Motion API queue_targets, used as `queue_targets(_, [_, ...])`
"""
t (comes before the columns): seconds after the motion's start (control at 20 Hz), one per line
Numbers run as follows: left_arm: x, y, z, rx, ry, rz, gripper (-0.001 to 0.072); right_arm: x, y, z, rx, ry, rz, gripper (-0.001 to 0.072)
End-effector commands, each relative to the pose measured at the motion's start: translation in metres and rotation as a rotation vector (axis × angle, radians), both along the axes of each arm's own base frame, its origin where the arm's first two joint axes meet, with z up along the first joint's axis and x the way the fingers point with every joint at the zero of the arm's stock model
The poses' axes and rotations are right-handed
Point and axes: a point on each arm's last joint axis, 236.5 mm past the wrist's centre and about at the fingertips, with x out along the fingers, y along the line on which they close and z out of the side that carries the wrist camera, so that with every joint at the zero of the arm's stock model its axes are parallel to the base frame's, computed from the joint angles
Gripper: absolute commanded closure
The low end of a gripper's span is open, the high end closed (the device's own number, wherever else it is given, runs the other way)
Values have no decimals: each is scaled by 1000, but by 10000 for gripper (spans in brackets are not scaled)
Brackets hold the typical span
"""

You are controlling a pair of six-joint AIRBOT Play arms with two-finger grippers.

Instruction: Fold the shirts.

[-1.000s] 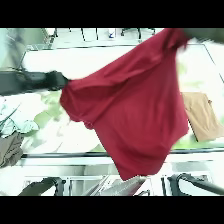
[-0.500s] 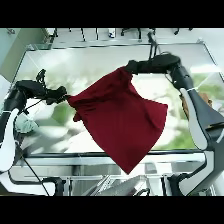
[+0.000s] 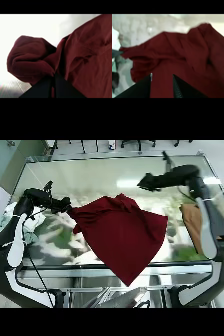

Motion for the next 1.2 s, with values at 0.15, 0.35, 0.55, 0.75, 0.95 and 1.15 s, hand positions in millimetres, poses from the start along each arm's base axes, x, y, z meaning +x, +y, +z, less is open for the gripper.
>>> queue_targets(0.15, [4, -3, 7, -3, -9, -17, 693, -163, -72, -41, -188, 415, -1, 393])
queue_targets(0.35, [2, -4, 6, -5, -3, -20, 693, -271, -62, -113, -208, 516, -143, 271])
queue_targets(0.55, [0, -5, 6, -8, 7, -27, 693, -317, -33, -171, -67, 539, -272, 250])
queue_targets(0.75, [-6, -6, 5, -12, 29, -40, 693, -323, -25, -191, -14, 537, -298, 249])
queue_targets(0.95, [-8, -7, 5, -13, 35, -44, 693, -325, -26, -198, -18, 565, -303, 249])
queue_targets(1.15, [-10, -8, 5, -14, 43, -50, 693, -328, -27, -199, -31, 570, -292, 250])
